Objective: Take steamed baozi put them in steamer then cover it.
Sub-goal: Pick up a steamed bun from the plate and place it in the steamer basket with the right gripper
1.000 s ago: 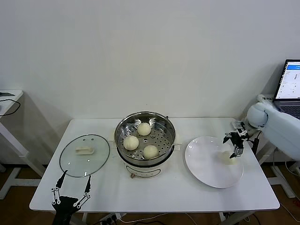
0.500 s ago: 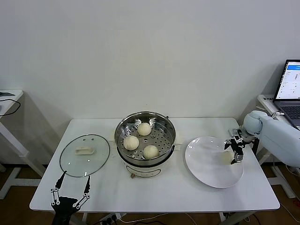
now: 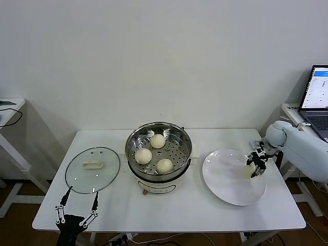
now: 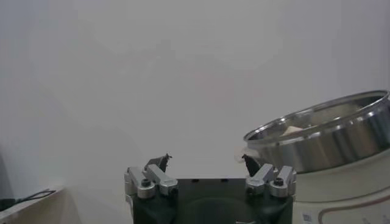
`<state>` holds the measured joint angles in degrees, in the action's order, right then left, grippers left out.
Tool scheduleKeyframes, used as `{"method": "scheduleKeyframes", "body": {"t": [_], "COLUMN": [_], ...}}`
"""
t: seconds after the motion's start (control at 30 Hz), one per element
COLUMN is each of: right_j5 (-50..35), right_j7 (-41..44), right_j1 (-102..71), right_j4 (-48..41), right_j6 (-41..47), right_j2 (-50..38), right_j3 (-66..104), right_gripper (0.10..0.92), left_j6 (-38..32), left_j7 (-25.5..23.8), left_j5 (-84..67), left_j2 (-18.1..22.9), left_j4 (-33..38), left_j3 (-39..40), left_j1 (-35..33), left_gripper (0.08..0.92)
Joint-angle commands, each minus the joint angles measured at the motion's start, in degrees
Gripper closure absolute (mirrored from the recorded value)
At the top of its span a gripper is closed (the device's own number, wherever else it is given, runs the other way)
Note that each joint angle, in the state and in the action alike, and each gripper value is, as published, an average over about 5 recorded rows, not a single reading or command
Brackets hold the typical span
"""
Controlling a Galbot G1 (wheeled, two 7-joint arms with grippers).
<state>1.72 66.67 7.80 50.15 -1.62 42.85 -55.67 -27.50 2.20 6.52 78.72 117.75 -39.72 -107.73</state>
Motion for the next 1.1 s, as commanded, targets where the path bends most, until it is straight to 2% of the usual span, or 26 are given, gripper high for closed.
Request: {"method": "scheduleKeyframes", "body": {"t": [0.03,0.17,0.37,0.57,0.8,1.1], "right_j5": [-2.1,-9.8,-24.7,-34.8,-35.7,-33.8], "right_j7": [2.6,5.4,8.5,8.0,5.7,0.2], "right_j1": [8.2,18.5,35.4,41.6,41.8,36.5], "right_j4": [4.8,9.0,15.2,18.7,19.7,16.4], "right_j6": [-0.2,0.1,4.4,8.5,11.6,13.6], "right_j2": [-0.8,0.5,7.5,16.0,23.7,30.2], "right_j3": [-1.8,-8.2,-19.5,-24.8,-28.6,-31.1], "right_gripper": [0.408,0.385,0.381,0.381,0.38,0.381], "left_j6": [0.1,0.3,0.5,0.5,0.9,0.8], "left_j7": [0.0,0.1,0.1,0.2,0.8,1.0], "left_j5": [-0.1,-0.1,0.0,0.0,0.1,0.2], "left_j2": [-0.2,-0.5,-0.9,-1.2,-1.2,-1.1], "left_j4": [0.1,0.2,0.8,1.0,1.5,1.4], "left_j3": [0.2,0.7,1.2,1.2,1.4,1.4], "left_j1": [0.2,0.6,0.8,0.7,0.6,0.7], "left_gripper": [0.177,0.177,0.177,0.177,0.177,0.177]}}
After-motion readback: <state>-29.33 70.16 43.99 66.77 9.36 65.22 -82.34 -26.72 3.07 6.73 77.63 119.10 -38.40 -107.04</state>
